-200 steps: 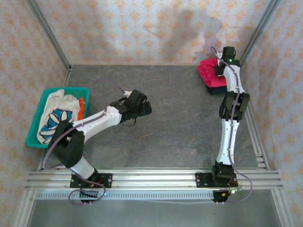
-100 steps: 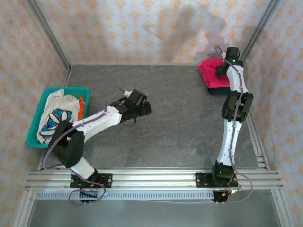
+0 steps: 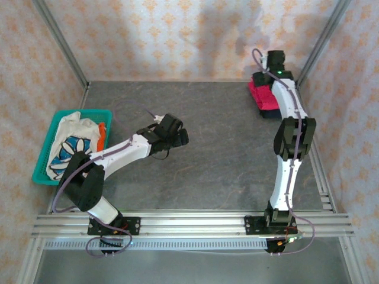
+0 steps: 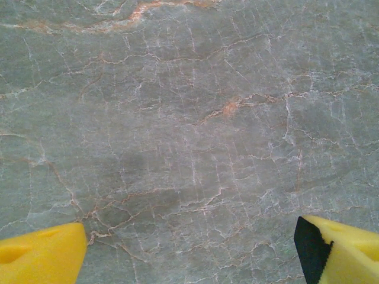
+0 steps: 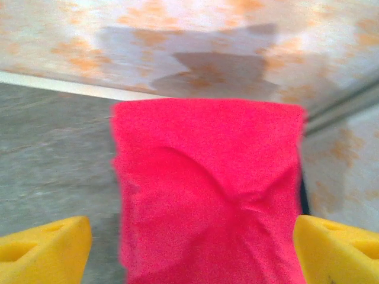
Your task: Fold and stack the t-shirts
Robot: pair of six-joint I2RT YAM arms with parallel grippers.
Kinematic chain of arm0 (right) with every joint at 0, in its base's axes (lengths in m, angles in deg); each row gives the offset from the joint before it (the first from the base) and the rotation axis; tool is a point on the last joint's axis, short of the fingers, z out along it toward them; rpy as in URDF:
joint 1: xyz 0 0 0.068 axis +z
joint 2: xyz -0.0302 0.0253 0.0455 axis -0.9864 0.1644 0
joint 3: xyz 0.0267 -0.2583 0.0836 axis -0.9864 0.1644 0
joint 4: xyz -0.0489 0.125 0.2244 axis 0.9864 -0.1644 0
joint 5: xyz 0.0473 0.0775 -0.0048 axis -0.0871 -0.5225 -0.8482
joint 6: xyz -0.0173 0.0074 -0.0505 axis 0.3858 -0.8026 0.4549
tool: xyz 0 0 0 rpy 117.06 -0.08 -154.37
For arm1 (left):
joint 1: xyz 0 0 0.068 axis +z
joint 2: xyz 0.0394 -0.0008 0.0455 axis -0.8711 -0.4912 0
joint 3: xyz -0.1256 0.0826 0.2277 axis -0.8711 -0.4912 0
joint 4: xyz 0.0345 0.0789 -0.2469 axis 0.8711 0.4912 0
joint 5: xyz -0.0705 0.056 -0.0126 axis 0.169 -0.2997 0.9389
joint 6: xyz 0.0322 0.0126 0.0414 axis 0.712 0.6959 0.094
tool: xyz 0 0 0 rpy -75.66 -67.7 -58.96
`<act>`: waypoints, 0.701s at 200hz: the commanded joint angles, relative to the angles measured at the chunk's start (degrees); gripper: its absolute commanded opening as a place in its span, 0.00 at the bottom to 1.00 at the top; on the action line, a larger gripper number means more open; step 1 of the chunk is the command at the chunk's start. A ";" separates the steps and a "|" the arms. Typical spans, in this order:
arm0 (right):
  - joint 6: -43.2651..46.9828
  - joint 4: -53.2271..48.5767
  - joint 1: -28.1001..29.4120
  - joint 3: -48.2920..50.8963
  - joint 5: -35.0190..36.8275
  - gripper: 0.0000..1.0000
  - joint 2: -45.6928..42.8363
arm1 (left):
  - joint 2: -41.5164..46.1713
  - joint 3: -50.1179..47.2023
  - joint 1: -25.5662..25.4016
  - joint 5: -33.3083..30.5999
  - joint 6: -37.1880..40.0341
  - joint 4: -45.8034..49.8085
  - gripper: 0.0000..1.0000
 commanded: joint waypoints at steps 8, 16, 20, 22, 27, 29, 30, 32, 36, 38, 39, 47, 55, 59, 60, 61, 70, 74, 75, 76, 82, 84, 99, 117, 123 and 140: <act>4.33 3.53 1.65 0.09 3.32 0.88 5.00 | 2.52 -1.78 -0.59 -2.58 -0.26 -0.07 0.92; 5.67 3.62 2.02 -0.61 4.25 0.88 6.46 | 2.54 -1.90 -0.64 -2.81 -0.17 0.19 0.92; 6.34 3.70 2.20 -1.02 4.93 0.88 7.18 | 2.55 -1.98 -0.64 -2.97 -0.17 0.36 0.92; 6.71 3.73 2.28 -1.23 5.29 0.88 7.62 | 2.55 -1.99 -0.60 -3.03 -0.17 0.40 0.92; 7.76 3.95 2.42 -1.66 6.29 0.88 8.59 | 2.54 -2.05 -0.57 -3.13 -0.21 0.42 0.92; 8.11 4.03 2.49 -1.90 6.84 0.88 9.03 | 2.54 -2.14 -0.59 -3.16 -0.22 0.42 0.92; 8.28 4.09 2.50 -2.01 7.10 0.89 9.26 | 2.54 -2.20 -0.58 -3.16 -0.24 0.42 0.92; 8.62 4.25 2.56 -2.16 7.61 0.89 9.66 | 2.54 -2.22 -0.57 -3.16 -0.23 0.35 0.92; 9.34 4.51 2.60 -2.54 8.64 0.89 10.44 | 2.54 -2.32 -0.59 -3.16 -0.25 0.33 0.92; 9.67 4.68 2.65 -2.69 9.14 0.89 10.85 | 2.54 -2.34 -0.64 -3.16 -0.26 0.33 0.92; 9.80 4.77 2.63 -2.80 9.40 0.89 11.05 | 2.54 -2.34 -0.60 -3.12 -0.26 0.28 0.92; 10.80 5.45 2.61 -3.34 11.26 0.90 12.40 | 2.57 -2.34 -0.61 -3.03 -0.26 0.32 0.92; 11.74 6.42 2.61 -3.51 13.05 0.91 13.52 | 2.55 -2.26 -0.63 -3.07 -0.26 0.33 0.92; 12.11 6.83 2.61 -3.53 13.53 0.91 13.95 | 2.59 -2.25 -0.58 -3.08 -0.26 0.33 0.92; 12.16 6.94 2.65 -3.53 13.66 0.91 14.01 | 2.57 -2.25 -0.57 -3.08 -0.26 0.33 0.92; 12.23 7.00 2.63 -3.53 13.77 0.91 14.08 | 2.55 -2.25 -0.57 -3.08 -0.26 0.33 0.92; 12.86 7.71 2.61 -3.61 14.33 0.91 14.74 | 2.49 -2.17 -0.58 -3.14 -0.10 0.48 0.92; 13.14 8.01 2.61 -3.66 14.62 0.91 15.12 | 2.46 -2.08 -0.64 -3.25 -0.08 0.62 0.92; 13.16 8.10 2.61 -3.69 14.68 0.91 15.16 | 2.46 -2.08 -0.60 -3.29 -0.08 0.65 0.92; 13.22 8.15 2.61 -3.74 14.72 0.91 15.18 | 2.46 -2.04 -0.58 -3.27 -0.08 0.67 0.92; 13.36 8.28 2.61 -4.07 15.02 0.87 15.71 | 2.42 -1.91 -0.58 -3.41 0.00 0.81 0.92; 13.40 8.22 2.61 -4.30 15.15 0.86 15.84 | 2.34 -1.84 -0.57 -3.42 0.01 0.84 0.92; 13.16 7.68 2.61 -5.68 15.99 0.70 16.63 | 2.19 -1.47 -0.57 -3.40 0.10 1.12 0.92; 11.87 7.49 2.61 -5.45 15.35 0.49 15.47 | 2.20 -1.38 -0.57 -3.30 0.10 1.10 0.92; 11.37 7.57 2.61 -5.14 14.89 0.45 14.89 | 2.21 -1.38 -0.57 -3.34 0.10 1.05 0.92; 10.75 7.49 2.61 -4.52 14.14 0.32 13.47 | 2.26 -1.45 -0.57 -3.26 0.10 0.81 0.92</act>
